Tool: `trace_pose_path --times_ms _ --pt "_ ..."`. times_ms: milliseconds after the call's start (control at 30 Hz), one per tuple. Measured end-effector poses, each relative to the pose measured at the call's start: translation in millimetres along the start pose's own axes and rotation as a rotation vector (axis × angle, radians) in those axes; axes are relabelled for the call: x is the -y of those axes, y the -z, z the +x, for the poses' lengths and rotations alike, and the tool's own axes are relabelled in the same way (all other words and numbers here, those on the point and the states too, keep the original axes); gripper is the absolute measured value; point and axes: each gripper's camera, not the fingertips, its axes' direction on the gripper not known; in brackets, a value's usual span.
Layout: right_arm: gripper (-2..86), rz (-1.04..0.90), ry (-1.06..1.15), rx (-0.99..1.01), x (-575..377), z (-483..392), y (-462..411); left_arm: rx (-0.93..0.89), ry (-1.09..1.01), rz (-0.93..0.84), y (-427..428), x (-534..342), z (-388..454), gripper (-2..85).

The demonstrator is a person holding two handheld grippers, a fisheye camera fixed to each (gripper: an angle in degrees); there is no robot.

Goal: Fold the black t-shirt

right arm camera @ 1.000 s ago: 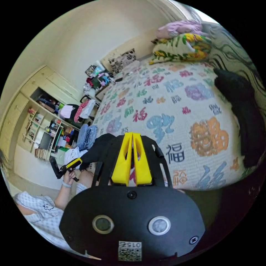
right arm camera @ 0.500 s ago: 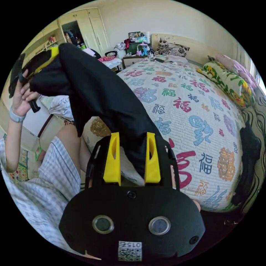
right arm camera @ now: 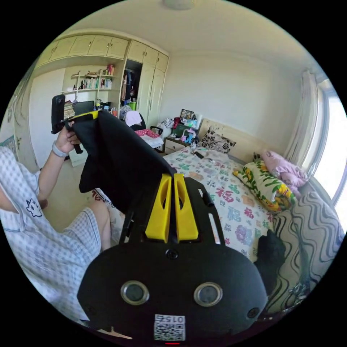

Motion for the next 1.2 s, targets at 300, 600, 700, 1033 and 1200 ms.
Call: trace_pose_path --times_ms 300,600,700,1033,1200 --pt "0.2 -0.412 -0.248 -0.028 41 53 -221 0.087 0.479 -0.293 -139 -97 -127 1.3" --pt "6.2 -0.627 -0.138 0.183 -103 -6 -294 0.038 0.605 -0.590 -177 -261 -84 0.7" --pt "7.9 -0.742 -0.042 0.207 -148 -31 -315 -0.052 0.476 -0.712 -212 -295 -41 1.0" --pt "10.2 -0.863 0.244 0.217 -181 -69 -393 -0.032 0.197 -0.935 -309 -352 40 7.8" --pt "7.9 -0.834 0.144 0.267 -195 -48 -408 -0.023 0.196 -0.933 -309 -366 50 8.2"
